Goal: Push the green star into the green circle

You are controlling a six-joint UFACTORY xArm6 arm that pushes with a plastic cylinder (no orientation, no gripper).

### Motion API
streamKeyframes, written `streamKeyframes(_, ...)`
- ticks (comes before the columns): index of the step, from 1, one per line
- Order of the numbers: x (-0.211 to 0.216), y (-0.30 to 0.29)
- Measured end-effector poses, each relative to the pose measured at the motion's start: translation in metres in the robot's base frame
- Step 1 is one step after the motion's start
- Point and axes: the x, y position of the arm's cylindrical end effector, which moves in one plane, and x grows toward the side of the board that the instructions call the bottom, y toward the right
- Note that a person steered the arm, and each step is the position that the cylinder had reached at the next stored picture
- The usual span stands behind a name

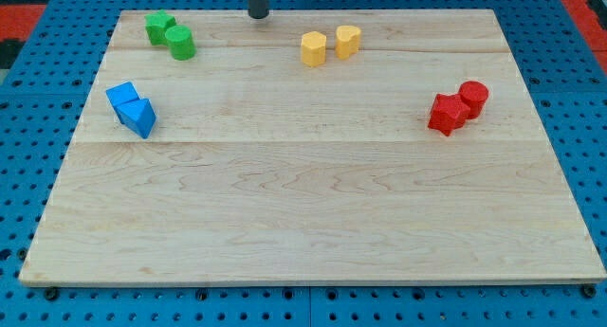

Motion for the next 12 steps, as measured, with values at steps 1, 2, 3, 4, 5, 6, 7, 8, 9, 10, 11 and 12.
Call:
streamKeyframes(1,0.0,-0.001)
streamKeyframes(2,-0.002,-0.013)
streamKeyframes(3,-0.001,-0.033)
streamKeyframes(4,-0.002,-0.056)
streamKeyframes(5,-0.001,-0.077)
streamKeyframes(6,-0.003,-0.099)
streamKeyframes(7,-0.001,-0.113)
streamKeyframes(8,-0.001,-0.123)
streamKeyframes(9,-0.002,-0.124)
streamKeyframes(10,-0.002,-0.135)
streamKeyframes(11,-0.003,-0.141)
streamKeyframes(12,0.005,-0.146)
